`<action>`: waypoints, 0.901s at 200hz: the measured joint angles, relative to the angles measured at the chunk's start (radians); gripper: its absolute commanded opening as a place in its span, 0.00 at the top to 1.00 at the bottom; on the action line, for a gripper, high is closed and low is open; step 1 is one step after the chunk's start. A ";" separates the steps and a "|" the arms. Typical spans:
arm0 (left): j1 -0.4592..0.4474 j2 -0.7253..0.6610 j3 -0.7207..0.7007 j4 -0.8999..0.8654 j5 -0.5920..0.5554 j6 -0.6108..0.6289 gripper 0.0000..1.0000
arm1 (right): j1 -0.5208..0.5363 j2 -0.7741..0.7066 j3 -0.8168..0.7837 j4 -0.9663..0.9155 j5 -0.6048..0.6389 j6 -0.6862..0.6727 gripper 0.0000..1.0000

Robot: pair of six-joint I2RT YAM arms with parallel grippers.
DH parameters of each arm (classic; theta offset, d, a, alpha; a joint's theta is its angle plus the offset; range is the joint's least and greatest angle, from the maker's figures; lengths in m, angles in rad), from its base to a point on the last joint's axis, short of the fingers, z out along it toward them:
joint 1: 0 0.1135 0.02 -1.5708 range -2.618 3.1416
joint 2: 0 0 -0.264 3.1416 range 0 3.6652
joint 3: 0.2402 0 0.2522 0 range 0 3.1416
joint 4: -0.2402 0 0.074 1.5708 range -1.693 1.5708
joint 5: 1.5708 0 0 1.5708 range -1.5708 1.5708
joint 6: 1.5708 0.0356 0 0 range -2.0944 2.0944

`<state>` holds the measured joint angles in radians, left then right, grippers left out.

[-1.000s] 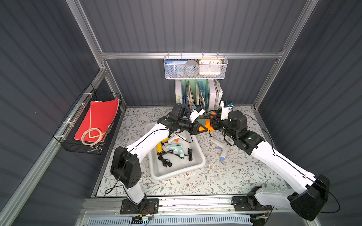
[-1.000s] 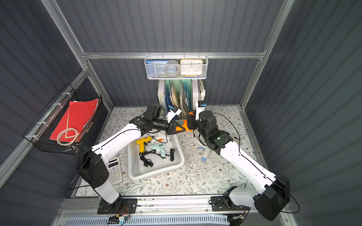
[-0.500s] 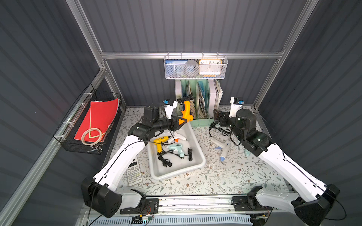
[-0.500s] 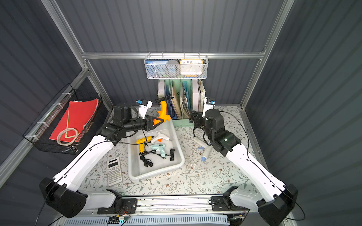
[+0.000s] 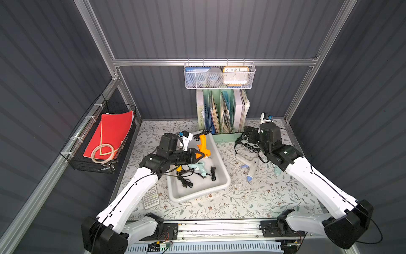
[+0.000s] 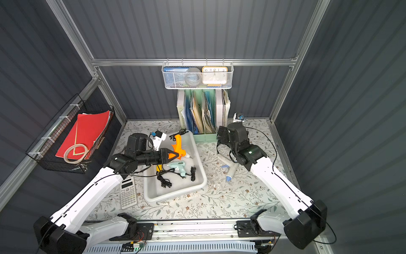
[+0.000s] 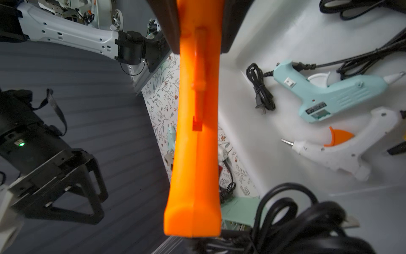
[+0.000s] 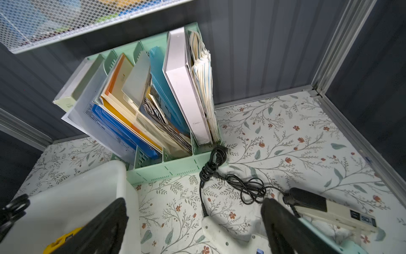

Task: Put the hot melt glue gun into the storage box
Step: Place the hot melt adhesive gun in the storage box.

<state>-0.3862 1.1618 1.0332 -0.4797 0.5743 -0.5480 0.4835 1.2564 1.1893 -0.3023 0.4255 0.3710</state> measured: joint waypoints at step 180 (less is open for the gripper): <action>0.000 0.405 -0.064 -0.124 0.198 0.066 0.87 | -0.182 0.016 -0.058 -0.311 0.000 0.126 0.01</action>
<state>-0.3866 1.5665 0.9691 -0.6037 0.7723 -0.4820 0.3016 1.2728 1.1313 -0.6132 0.4252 0.4973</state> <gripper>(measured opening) 0.251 0.990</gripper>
